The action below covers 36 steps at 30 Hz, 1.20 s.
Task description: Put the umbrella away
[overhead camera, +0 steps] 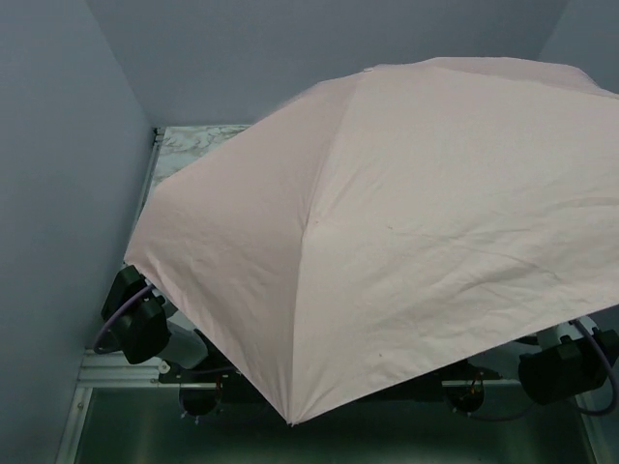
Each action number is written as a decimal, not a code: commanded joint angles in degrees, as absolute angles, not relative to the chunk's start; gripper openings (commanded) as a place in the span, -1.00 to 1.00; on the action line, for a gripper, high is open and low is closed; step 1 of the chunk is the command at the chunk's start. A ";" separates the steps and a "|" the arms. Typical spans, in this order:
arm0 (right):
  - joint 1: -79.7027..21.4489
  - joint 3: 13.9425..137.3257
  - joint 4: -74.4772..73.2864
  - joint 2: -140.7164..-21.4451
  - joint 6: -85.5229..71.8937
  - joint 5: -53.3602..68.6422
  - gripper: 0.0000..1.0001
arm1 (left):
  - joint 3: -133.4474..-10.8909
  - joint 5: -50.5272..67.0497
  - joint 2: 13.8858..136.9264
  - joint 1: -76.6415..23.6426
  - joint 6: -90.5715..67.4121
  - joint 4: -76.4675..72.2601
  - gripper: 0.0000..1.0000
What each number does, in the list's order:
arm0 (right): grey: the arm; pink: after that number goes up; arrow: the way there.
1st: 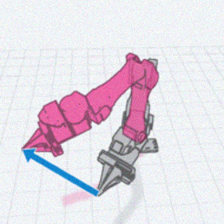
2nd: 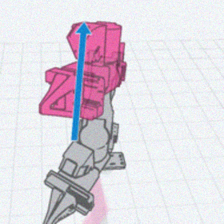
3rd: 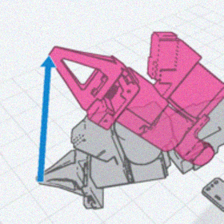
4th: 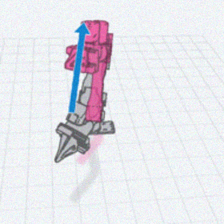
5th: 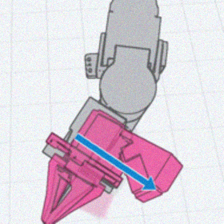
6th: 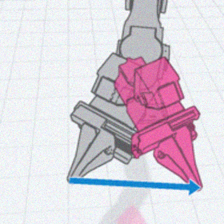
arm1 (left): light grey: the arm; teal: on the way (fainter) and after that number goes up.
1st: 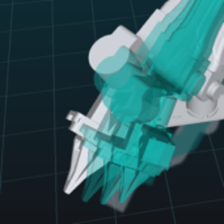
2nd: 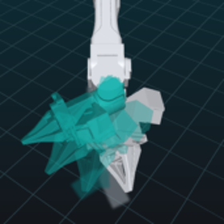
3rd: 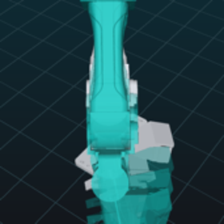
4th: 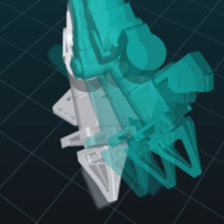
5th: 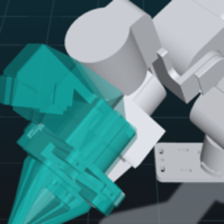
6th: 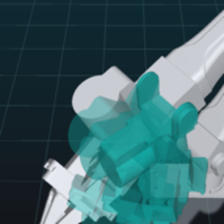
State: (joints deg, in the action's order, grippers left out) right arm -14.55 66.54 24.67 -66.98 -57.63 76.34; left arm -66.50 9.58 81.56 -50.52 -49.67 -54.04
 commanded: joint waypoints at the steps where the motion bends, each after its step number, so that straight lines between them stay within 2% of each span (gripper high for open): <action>1: -14.85 67.31 20.78 -65.25 -51.76 77.88 -0.92 | -69.54 12.32 82.14 -50.01 -50.46 -55.72 -1.00; 2: -14.81 68.17 17.04 -65.15 -47.79 77.30 -0.89 | -69.27 11.08 81.85 -50.01 -50.24 -54.80 -1.00; 5: -14.85 72.28 1.77 -65.37 -35.17 73.63 -0.52 | -68.29 8.42 80.40 -50.10 -49.18 -52.51 -1.00; 7: -14.82 73.78 -4.35 -65.63 -30.23 71.02 -0.35 | -67.13 5.85 79.59 -50.26 -48.86 -51.75 -1.00; 13: -14.84 75.87 -9.48 -67.00 -25.29 67.81 -0.34 | -66.57 2.45 79.23 -50.93 -47.86 -50.11 -1.00; 17: -14.84 75.56 -10.24 -67.43 -24.22 66.81 -0.40 | -66.70 1.31 79.70 -51.16 -47.97 -50.25 -1.00; 19: -14.84 74.64 -9.62 -67.34 -24.35 66.97 -0.58 | -66.85 1.14 80.01 -51.24 -47.99 -50.50 -1.00; 21: -14.85 74.11 -9.20 -67.34 -24.38 67.42 -0.90 | -67.14 1.51 80.44 -51.24 -48.21 -50.77 -1.00; 22: -14.85 74.09 -8.96 -67.27 -24.56 67.96 -0.99 | -67.28 1.99 80.57 -51.29 -48.32 -50.95 -1.00; 24: -14.85 73.56 -6.62 -66.72 -27.26 68.89 -0.99 | -66.95 4.57 80.80 -50.90 -48.85 -52.38 -1.00; 25: -14.85 73.18 -4.64 -66.49 -29.05 69.85 -0.99 | -66.25 7.12 81.03 -50.24 -50.28 -55.12 -0.88; 26: -14.79 72.77 -2.69 -66.29 -31.45 70.77 -0.99 | -64.81 9.50 81.28 -49.11 -52.63 -58.77 -0.68; 29: -14.77 71.83 1.56 -65.64 -34.65 72.00 -0.99 | -59.54 13.55 82.44 -45.93 -60.30 -73.04 0.25; 30: -14.77 71.53 2.46 -65.56 -35.50 72.36 -0.99 | -58.03 13.42 82.49 -45.33 -61.51 -76.45 0.44; 32: -14.77 70.61 4.68 -65.53 -37.34 72.90 -0.99 | -56.97 12.99 81.95 -44.45 -61.83 -77.97 0.62; 36: -14.76 69.87 4.96 -65.57 -37.31 72.77 -0.99 | -58.48 10.97 79.70 -44.12 -58.03 -70.71 0.85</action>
